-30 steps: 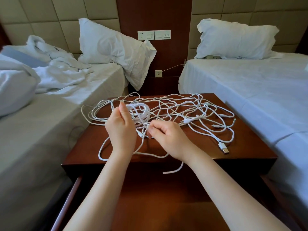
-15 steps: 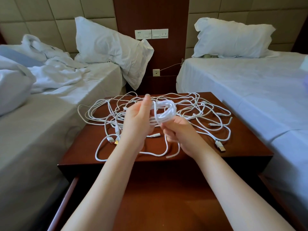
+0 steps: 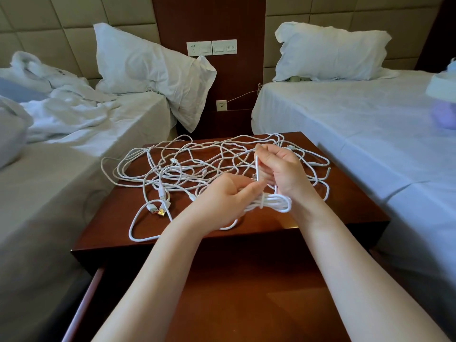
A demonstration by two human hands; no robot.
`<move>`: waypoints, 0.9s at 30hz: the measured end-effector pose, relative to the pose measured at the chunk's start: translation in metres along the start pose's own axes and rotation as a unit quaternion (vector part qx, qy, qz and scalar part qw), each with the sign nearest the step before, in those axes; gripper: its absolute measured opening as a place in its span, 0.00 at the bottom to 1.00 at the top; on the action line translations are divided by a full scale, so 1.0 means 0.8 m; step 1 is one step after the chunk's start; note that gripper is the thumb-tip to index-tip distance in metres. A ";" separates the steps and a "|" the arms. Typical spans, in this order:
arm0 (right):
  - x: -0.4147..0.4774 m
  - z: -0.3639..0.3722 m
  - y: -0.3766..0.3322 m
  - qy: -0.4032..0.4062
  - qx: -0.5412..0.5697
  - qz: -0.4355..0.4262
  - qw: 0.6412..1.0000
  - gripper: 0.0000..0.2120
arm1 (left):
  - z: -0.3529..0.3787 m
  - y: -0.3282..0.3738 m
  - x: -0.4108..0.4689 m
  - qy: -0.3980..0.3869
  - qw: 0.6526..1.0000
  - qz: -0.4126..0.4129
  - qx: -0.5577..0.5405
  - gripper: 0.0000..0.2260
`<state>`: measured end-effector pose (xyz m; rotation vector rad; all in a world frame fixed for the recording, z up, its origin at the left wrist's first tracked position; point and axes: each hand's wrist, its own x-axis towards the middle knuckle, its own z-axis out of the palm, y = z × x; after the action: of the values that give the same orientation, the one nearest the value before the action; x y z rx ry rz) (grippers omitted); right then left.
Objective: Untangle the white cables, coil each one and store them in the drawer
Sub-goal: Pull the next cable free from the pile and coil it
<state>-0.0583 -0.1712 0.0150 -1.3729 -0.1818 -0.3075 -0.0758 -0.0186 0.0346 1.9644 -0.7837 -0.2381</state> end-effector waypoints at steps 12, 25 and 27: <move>-0.005 0.005 -0.022 0.048 -0.179 -0.077 0.980 0.16 | 0.006 -0.023 0.024 0.154 0.978 -0.089 0.112 0.21; -0.022 0.032 -0.023 -0.235 -0.249 -0.008 0.940 0.08 | -0.020 -0.043 0.024 0.390 0.917 -0.088 -0.016 0.11; -0.022 0.030 -0.018 -0.248 -0.284 0.007 0.926 0.08 | -0.020 -0.039 0.024 0.397 0.913 -0.062 -0.066 0.13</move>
<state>-0.0782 -0.1484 0.0279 -2.0164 -0.5339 0.0174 -0.0403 -0.0087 0.0196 1.7580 -0.1042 0.4147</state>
